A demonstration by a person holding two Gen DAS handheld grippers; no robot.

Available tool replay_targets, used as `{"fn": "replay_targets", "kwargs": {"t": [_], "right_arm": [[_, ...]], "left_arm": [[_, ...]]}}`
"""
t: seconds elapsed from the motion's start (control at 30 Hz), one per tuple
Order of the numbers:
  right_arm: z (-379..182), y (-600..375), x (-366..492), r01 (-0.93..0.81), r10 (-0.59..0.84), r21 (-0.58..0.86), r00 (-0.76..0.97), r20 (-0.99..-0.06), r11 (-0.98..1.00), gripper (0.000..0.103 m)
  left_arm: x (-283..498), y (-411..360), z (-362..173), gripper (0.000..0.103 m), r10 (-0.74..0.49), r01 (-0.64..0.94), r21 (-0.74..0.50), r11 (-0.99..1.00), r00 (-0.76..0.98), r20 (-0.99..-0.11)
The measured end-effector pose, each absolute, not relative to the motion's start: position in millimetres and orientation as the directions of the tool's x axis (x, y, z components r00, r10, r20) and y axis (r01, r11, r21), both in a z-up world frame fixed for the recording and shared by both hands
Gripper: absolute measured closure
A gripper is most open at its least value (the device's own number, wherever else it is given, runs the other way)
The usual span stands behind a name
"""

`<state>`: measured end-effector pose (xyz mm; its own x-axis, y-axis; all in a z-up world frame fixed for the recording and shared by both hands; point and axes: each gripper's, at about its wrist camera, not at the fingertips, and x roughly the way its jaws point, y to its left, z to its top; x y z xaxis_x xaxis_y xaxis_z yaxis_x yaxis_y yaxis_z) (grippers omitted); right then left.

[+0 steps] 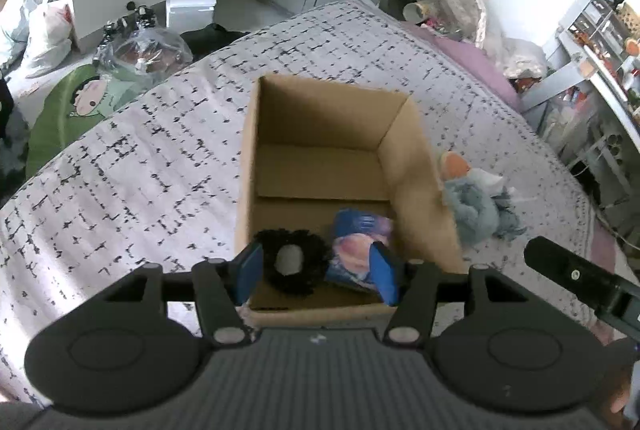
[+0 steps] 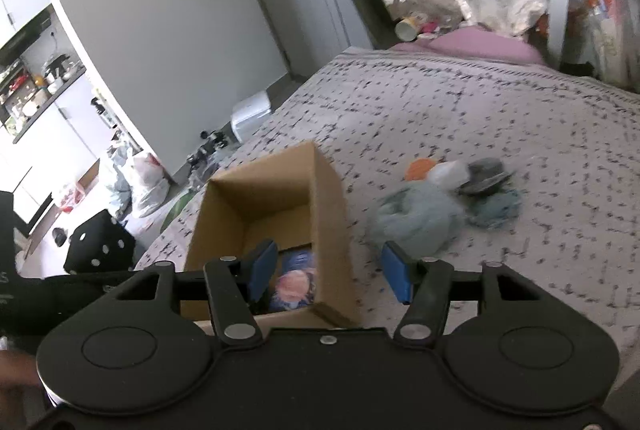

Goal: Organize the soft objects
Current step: 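Carry both items over the box and release them inside with both tools, then withdraw both open tools from the box toward the grey plush ball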

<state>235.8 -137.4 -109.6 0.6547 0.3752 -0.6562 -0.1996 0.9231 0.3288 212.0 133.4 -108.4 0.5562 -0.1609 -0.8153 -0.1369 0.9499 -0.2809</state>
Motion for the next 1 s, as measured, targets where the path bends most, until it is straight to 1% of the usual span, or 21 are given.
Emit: {"fn": "replay_targets", "kwargs": {"t": [0.07, 0.2, 0.3, 0.43, 0.63, 0.87, 1.0], "right_arm": [[-106, -148, 233, -0.194, 0.366, 0.324, 0.671, -0.645, 0.926, 0.035], [-101, -171, 233, -0.178, 0.349, 0.317, 0.683, -0.642, 0.932, 0.034], [-100, -188, 235, -0.159, 0.343, 0.327, 0.687, -0.641, 0.931, 0.033], [-100, -210, 236, -0.138, 0.333, 0.335, 0.692, -0.64, 0.932, 0.033], [-97, -227, 247, -0.137, 0.334, 0.336, 0.687, -0.646, 0.932, 0.033], [-97, -235, 267, -0.137, 0.376, 0.391, 0.668, -0.642, 0.91, 0.033], [-105, -240, 280, -0.111, 0.395, 0.433, 0.651, -0.648, 0.894, 0.034]], "left_arm": [[212, 126, -102, 0.045, -0.152, -0.123, -0.263, 0.957, 0.559, -0.815], [212, 110, -91, 0.043, -0.148, -0.1, -0.245, 0.964, 0.565, -0.812], [213, 97, -84, 0.04, -0.156, -0.083, -0.247, 0.965, 0.578, -0.801], [214, 76, -77, 0.04, -0.165, -0.046, -0.237, 0.971, 0.591, -0.79], [221, 52, -67, 0.04, -0.181, -0.026, -0.247, 0.969, 0.605, -0.775], [235, 31, -58, 0.04, -0.206, -0.017, -0.276, 0.961, 0.62, -0.757], [245, 21, -61, 0.045, -0.234, -0.015, -0.307, 0.952, 0.611, -0.756]]}}
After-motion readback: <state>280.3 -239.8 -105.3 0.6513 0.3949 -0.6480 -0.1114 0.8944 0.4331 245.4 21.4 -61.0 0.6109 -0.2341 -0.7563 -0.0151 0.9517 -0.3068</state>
